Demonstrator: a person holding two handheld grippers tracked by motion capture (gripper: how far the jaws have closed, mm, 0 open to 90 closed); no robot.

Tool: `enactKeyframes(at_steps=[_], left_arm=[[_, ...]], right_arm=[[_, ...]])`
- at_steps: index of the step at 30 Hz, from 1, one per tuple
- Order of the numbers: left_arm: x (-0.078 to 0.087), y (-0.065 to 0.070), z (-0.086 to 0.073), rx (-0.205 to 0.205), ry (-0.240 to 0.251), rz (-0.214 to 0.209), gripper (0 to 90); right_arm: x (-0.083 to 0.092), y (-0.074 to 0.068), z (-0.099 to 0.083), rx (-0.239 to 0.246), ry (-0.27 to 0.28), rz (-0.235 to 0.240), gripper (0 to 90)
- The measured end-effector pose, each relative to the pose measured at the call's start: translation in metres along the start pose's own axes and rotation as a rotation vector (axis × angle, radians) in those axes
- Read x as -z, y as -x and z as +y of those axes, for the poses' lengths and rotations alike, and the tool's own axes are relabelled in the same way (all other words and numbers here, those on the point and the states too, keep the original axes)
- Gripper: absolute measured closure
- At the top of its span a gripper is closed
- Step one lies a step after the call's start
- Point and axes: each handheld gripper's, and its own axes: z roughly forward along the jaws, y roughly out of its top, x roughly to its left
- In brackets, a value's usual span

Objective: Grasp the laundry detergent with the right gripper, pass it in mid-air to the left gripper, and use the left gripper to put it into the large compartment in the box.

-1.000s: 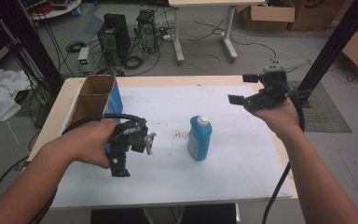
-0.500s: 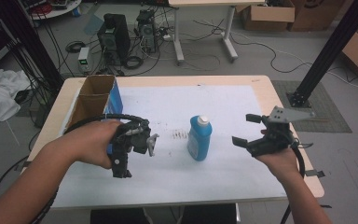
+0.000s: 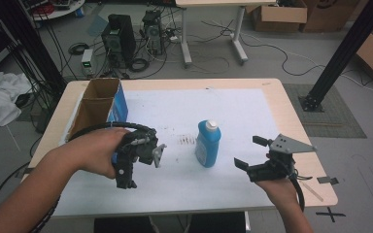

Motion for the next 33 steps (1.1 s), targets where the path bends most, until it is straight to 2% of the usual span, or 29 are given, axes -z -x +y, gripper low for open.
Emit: enactKeyframes(at_steps=[2, 3, 5, 6, 8, 14, 15, 17, 21, 22, 23, 24, 26, 32, 33], left_arm=[[0.0, 0.0, 0.001, -0.004, 0.002, 0.002, 0.0], [0.0, 0.0, 0.002, -0.004, 0.004, 0.0, 0.1], [-0.001, -0.001, 0.003, -0.01, 0.006, 0.002, 0.1], [-0.001, -0.001, 0.003, -0.011, 0.008, 0.002, 0.0], [-0.002, -0.001, 0.004, -0.014, 0.011, 0.001, 0.0], [-0.004, 0.0, 0.003, -0.013, 0.013, -0.001, 0.0], [-0.005, 0.0, 0.002, -0.012, 0.016, -0.001, 0.0], [-0.005, -0.001, 0.002, -0.01, 0.012, -0.001, 0.0], [-0.004, 0.0, 0.001, -0.013, 0.015, 0.001, 0.0], [-0.004, 0.001, 0.001, -0.016, 0.017, 0.002, 0.0], [-0.004, 0.001, 0.001, -0.013, 0.017, 0.004, 0.0], [-0.004, 0.001, 0.001, -0.013, 0.019, 0.006, 0.0], [-0.004, 0.001, 0.0, -0.013, 0.019, 0.007, 0.0], [-0.004, 0.004, -0.003, -0.006, 0.019, 0.006, 0.0], [-0.004, 0.004, -0.003, -0.006, 0.016, 0.007, 0.0]], right_arm=[[-0.002, -0.004, -0.003, 0.004, -0.002, -0.023, 0.0], [-0.005, -0.009, -0.007, 0.004, -0.002, -0.052, 0.0], [-0.006, -0.011, -0.008, 0.005, -0.004, -0.067, 0.0], [-0.01, -0.016, -0.012, -0.001, -0.001, -0.102, 0.0], [-0.012, -0.017, -0.014, -0.008, 0.001, -0.108, 0.0], [-0.025, -0.028, -0.029, -0.042, 0.015, -0.166, 0.0], [-0.025, -0.028, -0.029, -0.042, 0.015, -0.166, 0.0], [-0.03, -0.033, -0.033, -0.04, 0.019, -0.197, 0.0], [-0.044, -0.044, -0.039, -0.044, 0.024, -0.21, 0.0], [-0.047, -0.046, -0.04, -0.048, 0.022, -0.225, 0.0], [-0.053, -0.049, -0.042, -0.058, 0.02, -0.264, 0.0], [-0.053, -0.049, -0.042, -0.058, 0.02, -0.264, 0.0], [-0.058, -0.052, -0.044, -0.067, 0.024, -0.293, 0.0], [-0.074, -0.056, -0.045, -0.086, 0.03, -0.306, 0.0], [-0.079, -0.056, -0.045, -0.091, 0.028, -0.319, 0.0]])
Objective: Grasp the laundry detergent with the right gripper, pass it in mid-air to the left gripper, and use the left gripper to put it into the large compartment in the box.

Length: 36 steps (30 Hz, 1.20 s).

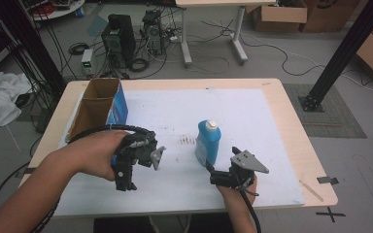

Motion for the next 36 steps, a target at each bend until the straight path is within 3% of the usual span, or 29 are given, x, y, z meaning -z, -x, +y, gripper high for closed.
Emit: enactKeyframes(at_steps=[14, 23, 36], left_arm=[[0.004, 0.004, -0.007, 0.018, -0.01, 0.005, 0.0], [0.003, 0.004, -0.008, 0.02, -0.012, 0.001, 0.0], [0.0, 0.001, -0.01, 0.027, -0.01, -0.007, 0.0]], right_arm=[[-0.028, -0.008, -0.001, -0.023, 0.0, -0.04, 0.0], [-0.047, -0.013, -0.001, -0.029, -0.008, -0.023, 0.0], [-0.059, -0.016, 0.003, -0.023, 0.004, -0.029, 0.0]])
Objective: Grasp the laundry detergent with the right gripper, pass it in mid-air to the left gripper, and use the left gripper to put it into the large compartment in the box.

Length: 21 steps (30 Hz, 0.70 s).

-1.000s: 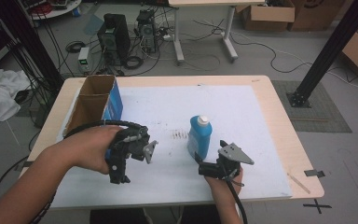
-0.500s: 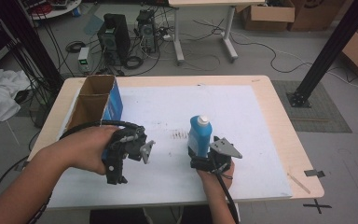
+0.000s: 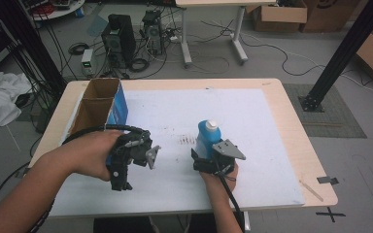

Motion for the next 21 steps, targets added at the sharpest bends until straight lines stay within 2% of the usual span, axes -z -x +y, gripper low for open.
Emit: enactKeyframes(at_steps=[5, 16, 21], left_arm=[[-0.0005, -0.0005, -0.0006, 0.003, -0.003, -0.001, 0.0], [-0.0019, -0.002, -0.0009, 0.004, -0.004, -0.005, 0.0], [-0.0015, -0.0021, -0.0001, 0.004, -0.007, -0.005, 0.0]], right_arm=[[-0.0033, -0.0016, -0.0001, -0.003, 0.013, -0.003, 0.0], [-0.0017, -0.0013, 0.0001, -0.004, 0.03, -0.011, 13.4], [-0.0018, -0.0016, 0.0, -0.003, 0.031, -0.017, 16.3]])
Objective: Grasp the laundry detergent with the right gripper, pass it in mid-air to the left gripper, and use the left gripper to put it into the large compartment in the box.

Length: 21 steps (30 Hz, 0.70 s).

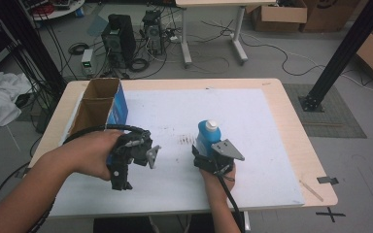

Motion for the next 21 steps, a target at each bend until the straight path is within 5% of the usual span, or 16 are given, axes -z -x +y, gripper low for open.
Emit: enactKeyframes(at_steps=[21], left_arm=[[-0.0012, -0.0007, -0.0015, 0.008, 0.0, 0.0, 0.0]], right_arm=[[0.001, 0.0023, -0.0015, 0.003, -0.002, -0.025, 29.7]])
